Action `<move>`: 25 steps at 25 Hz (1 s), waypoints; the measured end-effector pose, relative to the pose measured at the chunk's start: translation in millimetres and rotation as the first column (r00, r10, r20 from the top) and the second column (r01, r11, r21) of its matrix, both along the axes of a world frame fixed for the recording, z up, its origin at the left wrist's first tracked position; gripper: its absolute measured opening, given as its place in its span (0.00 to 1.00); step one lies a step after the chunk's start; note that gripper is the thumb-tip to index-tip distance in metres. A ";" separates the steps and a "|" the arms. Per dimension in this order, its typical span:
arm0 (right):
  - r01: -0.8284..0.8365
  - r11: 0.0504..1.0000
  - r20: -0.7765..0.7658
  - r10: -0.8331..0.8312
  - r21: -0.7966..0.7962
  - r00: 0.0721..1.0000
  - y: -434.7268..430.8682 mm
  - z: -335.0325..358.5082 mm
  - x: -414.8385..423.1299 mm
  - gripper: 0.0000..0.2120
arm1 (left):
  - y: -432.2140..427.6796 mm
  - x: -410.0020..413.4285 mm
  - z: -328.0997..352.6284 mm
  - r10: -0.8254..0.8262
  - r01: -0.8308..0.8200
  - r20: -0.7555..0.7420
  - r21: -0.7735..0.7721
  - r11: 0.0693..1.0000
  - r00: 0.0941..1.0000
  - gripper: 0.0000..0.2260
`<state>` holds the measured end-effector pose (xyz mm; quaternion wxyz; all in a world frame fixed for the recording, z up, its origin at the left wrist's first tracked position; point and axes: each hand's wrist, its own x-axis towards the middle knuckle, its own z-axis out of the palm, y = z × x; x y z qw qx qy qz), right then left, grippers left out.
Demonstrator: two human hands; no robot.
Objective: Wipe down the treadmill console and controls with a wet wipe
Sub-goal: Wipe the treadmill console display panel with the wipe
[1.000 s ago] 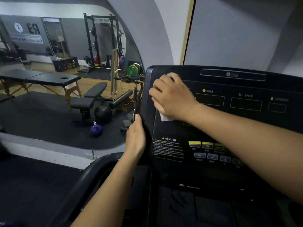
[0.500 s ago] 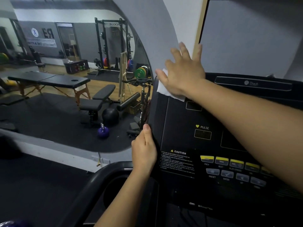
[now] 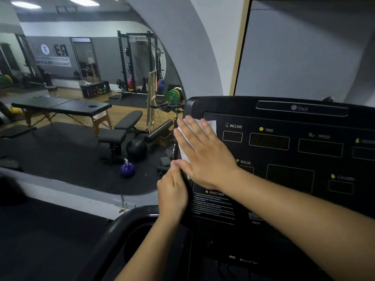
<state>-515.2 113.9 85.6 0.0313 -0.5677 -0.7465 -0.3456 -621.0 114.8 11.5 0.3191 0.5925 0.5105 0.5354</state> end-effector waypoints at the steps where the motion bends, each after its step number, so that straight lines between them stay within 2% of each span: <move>1: 0.001 1.000 0.007 -0.001 -0.001 1.000 0.8 5.1 5.3 0.37 | -1.3 -0.1 1.3 0.003 -0.003 0.000 -0.008 1.000 1.000 0.27; 6: 0.185 0.978 -0.074 -0.178 0.097 0.981 32.0 67.5 22.1 0.37 | -6.1 0.0 6.6 0.043 -0.043 -0.030 -0.021 0.999 0.999 0.23; 9: 0.153 0.978 -0.157 -0.131 0.138 0.979 46.0 86.0 23.0 0.29 | -5.0 0.6 5.5 0.053 -0.054 -0.034 -0.036 0.998 0.998 0.23; 13: 0.193 0.955 -0.279 -0.127 0.224 0.952 50.9 79.5 8.8 0.26 | -5.9 1.8 5.2 0.063 -0.063 -0.005 -0.030 0.998 0.998 0.24; 16: 0.162 0.961 -0.209 -0.114 0.226 0.971 38.7 48.8 3.1 0.30 | -6.7 2.3 4.1 0.068 -0.068 -0.003 -0.019 0.998 0.998 0.25; 22: 0.034 0.998 0.043 -0.037 0.061 0.998 16.2 31.4 19.8 0.38 | -6.0 3.6 -0.3 0.103 -0.103 -0.042 -0.019 0.994 0.994 0.27; 25: 0.169 0.980 -0.033 -0.167 0.102 0.985 18.8 64.8 42.0 0.39 | -9.5 3.5 2.5 0.117 -0.120 -0.055 -0.051 0.991 0.992 0.26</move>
